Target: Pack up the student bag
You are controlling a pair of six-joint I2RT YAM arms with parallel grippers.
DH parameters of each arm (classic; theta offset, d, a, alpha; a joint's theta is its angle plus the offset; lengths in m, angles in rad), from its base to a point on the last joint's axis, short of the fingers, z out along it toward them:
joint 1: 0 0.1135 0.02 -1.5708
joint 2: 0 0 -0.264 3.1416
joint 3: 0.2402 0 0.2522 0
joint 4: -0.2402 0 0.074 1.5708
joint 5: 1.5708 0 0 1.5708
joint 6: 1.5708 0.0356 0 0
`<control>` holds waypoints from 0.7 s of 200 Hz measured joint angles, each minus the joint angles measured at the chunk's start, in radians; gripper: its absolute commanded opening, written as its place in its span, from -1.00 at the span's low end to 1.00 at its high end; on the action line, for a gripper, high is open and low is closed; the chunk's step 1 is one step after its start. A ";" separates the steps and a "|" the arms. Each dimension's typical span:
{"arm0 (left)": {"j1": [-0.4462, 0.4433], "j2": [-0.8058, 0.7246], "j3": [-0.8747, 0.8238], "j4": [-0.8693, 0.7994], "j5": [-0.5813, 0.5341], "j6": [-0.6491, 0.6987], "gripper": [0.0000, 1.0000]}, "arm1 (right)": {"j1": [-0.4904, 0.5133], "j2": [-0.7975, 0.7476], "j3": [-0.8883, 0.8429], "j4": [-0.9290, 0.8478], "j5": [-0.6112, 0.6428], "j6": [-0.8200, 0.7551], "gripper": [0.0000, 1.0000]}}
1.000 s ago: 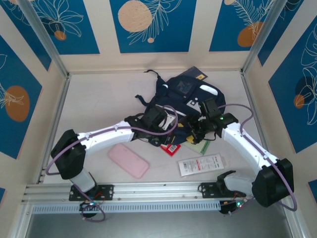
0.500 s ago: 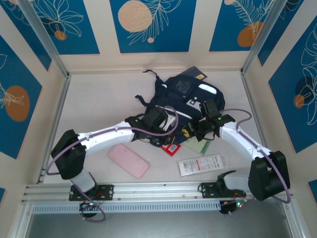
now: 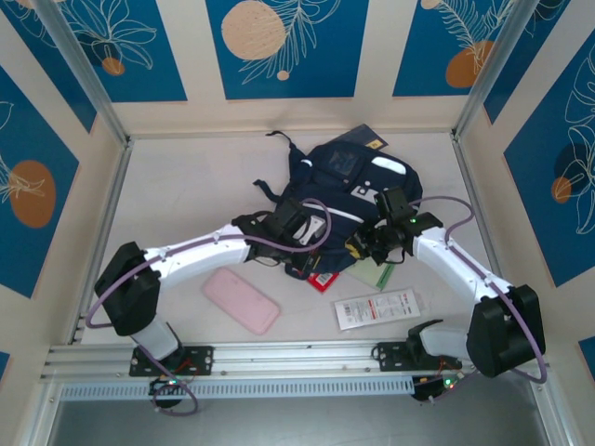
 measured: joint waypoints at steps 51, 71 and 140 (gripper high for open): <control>0.068 -0.003 -0.003 -0.022 0.000 -0.001 -1.00 | -0.057 -0.022 0.025 -0.044 -0.004 -0.078 -1.00; 0.096 -0.008 -0.014 -0.021 0.000 -0.002 -1.00 | -0.091 -0.028 0.028 -0.053 -0.031 -0.099 -1.00; 0.180 -0.010 -0.041 0.039 0.020 -0.060 -1.00 | -0.177 -0.056 0.086 -0.113 -0.076 -0.188 -1.00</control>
